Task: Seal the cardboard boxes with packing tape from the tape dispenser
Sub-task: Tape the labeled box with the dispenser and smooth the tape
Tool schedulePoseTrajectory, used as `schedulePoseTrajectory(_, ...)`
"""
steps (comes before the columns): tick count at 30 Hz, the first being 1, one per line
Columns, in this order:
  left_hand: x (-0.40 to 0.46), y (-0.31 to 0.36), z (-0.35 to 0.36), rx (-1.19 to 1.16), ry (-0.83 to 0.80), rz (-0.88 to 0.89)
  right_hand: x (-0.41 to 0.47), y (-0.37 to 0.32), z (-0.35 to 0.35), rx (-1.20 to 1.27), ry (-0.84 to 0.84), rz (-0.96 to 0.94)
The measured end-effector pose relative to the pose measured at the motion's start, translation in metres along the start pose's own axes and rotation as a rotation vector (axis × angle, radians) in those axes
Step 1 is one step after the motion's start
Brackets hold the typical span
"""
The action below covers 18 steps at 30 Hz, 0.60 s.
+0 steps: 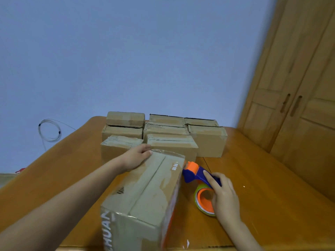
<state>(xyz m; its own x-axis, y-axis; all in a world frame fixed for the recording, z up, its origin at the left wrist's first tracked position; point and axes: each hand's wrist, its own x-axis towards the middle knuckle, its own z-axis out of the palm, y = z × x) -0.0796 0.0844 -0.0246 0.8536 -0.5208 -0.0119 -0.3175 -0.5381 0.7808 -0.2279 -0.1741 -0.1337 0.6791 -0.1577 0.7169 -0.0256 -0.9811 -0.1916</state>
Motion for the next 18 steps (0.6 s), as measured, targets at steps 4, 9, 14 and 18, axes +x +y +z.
schedulePoseTrajectory(4,0.01,0.005,-0.017,0.262,-0.068,0.018,-0.017,-0.03,-0.011,0.004,0.049,-0.052)
schedulePoseTrajectory(9,0.015,0.021,-0.017,0.49,-0.048,0.036,-0.042,-0.072,-0.016,0.043,0.023,-0.087)
schedulePoseTrajectory(14,-0.005,0.036,0.006,0.589,0.141,0.119,-0.055,-0.098,-0.02,0.007,-0.044,-0.023)
schedulePoseTrajectory(18,-0.032,0.031,0.024,0.603,0.1,0.137,-0.058,-0.103,-0.024,-0.035,-0.077,0.037)
